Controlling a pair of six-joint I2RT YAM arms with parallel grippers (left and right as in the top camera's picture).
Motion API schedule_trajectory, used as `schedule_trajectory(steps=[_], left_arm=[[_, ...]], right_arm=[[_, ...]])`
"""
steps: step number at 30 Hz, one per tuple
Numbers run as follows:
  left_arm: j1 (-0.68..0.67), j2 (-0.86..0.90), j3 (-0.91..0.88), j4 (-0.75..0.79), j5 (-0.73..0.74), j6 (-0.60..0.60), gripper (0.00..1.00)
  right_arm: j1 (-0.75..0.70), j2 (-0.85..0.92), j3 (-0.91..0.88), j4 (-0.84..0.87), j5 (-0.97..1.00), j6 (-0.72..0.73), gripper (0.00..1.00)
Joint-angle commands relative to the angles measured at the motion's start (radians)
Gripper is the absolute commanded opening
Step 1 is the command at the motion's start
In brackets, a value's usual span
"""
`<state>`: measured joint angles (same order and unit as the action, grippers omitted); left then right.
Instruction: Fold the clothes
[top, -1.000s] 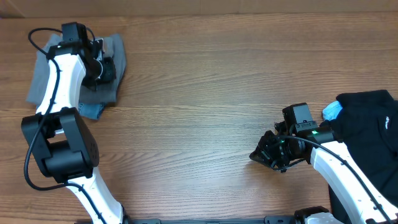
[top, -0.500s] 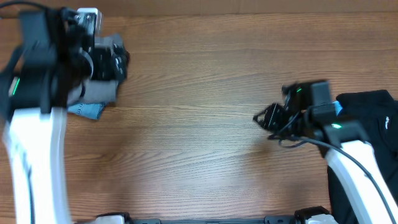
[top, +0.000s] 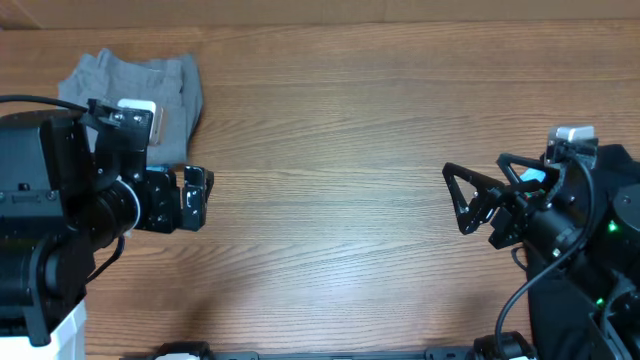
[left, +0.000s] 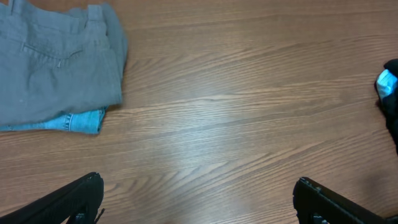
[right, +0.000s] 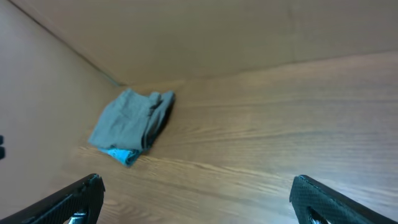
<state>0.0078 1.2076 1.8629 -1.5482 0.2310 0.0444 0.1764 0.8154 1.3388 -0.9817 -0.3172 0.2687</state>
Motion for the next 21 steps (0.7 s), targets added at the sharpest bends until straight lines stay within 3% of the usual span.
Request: schedule_trajectory(steps=[1, 12, 21], left_arm=[[-0.003, 0.021, -0.003, 0.001, -0.006, 0.002, 1.00], [-0.003, 0.073, -0.003, 0.001, -0.006, 0.002, 1.00], [-0.003, 0.118, -0.003, 0.001, -0.006, 0.002, 1.00]], right_arm=[[-0.004, 0.007, 0.010, -0.026, 0.029, -0.010, 1.00], [-0.005, 0.004, 0.013, -0.063, 0.055, -0.018, 1.00], [-0.008, -0.061, -0.016, -0.021, 0.054, -0.309, 1.00]])
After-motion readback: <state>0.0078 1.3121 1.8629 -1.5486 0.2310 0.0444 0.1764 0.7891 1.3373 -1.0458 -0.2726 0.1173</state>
